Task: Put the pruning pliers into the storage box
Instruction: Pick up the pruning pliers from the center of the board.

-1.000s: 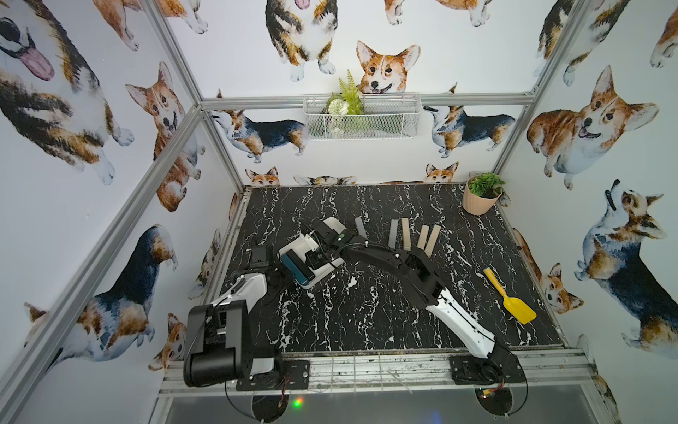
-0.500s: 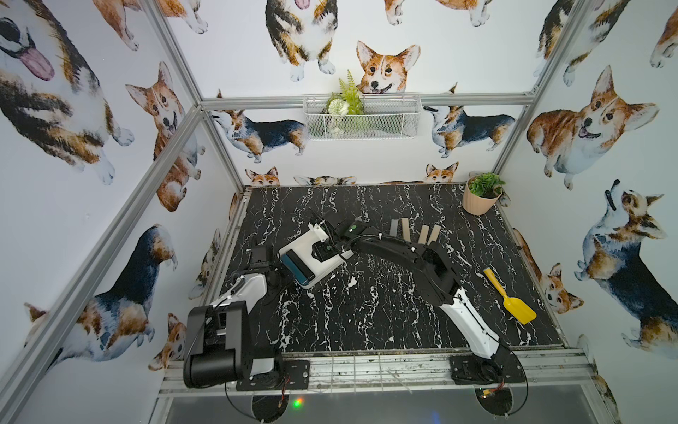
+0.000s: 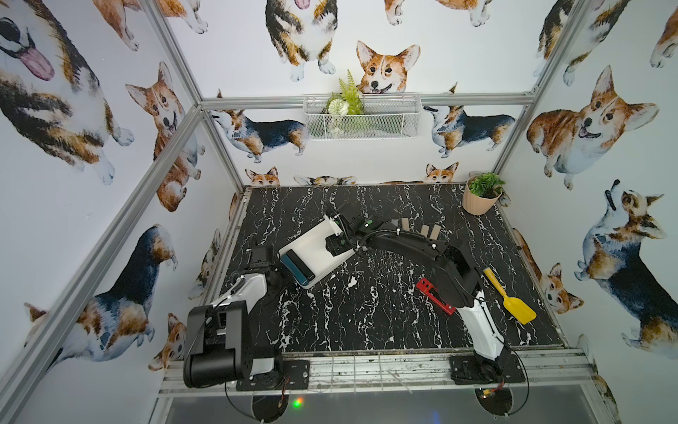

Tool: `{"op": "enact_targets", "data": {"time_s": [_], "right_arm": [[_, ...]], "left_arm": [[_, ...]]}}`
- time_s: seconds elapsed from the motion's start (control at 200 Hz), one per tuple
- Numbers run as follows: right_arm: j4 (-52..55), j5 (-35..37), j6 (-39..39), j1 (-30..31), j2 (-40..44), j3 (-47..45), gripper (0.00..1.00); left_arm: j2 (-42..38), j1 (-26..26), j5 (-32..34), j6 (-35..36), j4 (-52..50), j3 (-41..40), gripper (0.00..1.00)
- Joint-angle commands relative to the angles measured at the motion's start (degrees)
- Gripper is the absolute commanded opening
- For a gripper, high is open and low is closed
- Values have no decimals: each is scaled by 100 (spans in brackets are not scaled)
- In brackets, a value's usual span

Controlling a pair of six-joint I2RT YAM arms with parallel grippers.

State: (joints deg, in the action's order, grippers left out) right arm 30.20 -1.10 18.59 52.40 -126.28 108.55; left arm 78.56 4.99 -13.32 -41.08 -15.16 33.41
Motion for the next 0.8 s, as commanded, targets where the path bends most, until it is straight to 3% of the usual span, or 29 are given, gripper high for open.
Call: {"op": "enact_targets", "data": {"time_s": [0.0, 0.791], "right_arm": [[-93, 491, 278, -46, 154, -223, 59], [-633, 744, 168, -822, 673, -1486, 55]], "left_arm": [[45, 2, -1, -14, 30, 1, 34], [62, 2, 32, 2, 4, -9, 34]]}}
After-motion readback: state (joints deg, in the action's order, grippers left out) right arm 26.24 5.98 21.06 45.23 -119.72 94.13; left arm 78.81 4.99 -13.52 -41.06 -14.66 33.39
